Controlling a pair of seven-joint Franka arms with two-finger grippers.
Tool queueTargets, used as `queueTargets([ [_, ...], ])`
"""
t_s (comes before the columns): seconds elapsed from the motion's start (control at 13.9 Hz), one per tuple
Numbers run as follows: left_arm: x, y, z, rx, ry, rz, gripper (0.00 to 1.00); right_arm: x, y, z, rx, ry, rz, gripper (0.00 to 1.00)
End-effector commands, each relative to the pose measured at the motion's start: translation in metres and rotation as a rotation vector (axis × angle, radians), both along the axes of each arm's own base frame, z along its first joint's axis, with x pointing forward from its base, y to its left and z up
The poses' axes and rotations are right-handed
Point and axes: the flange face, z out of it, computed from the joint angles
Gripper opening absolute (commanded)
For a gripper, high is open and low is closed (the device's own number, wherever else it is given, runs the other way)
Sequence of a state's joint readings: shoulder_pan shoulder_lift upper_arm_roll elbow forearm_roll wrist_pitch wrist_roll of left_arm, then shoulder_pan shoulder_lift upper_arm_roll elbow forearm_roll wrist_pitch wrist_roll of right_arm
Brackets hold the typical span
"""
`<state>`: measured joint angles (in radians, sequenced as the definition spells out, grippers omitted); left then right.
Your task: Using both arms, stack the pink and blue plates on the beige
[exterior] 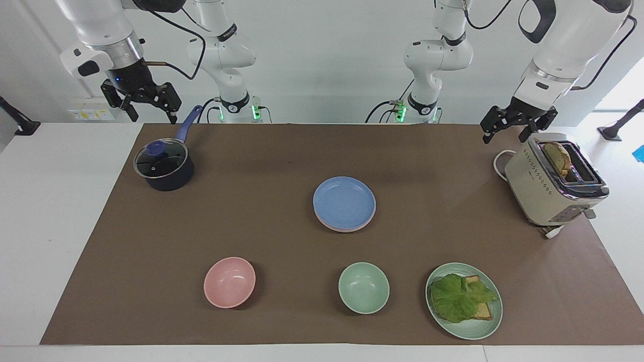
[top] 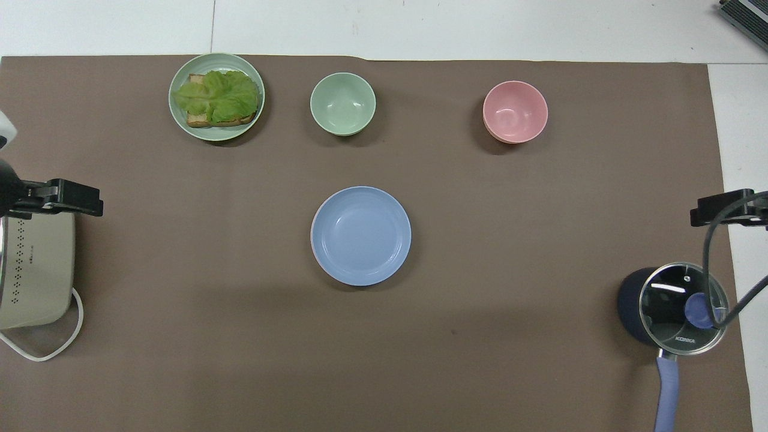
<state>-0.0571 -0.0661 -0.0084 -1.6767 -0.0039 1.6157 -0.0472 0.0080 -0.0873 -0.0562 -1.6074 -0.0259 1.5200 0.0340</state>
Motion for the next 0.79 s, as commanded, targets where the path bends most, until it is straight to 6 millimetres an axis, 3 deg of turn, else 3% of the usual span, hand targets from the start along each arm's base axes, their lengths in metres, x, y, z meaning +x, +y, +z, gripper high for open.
queueTargets([
  [0.0,-0.0009,0.0040,0.0031,0.018,0.004,-0.001,1.00,-0.0052,-0.0042,0.0003,-0.004,-0.006,0.010,1.00],
  [0.72,-0.0009,0.0040,0.0031,0.018,0.004,-0.001,1.00,-0.0060,-0.0070,-0.0020,-0.007,-0.002,0.062,1.00],
])
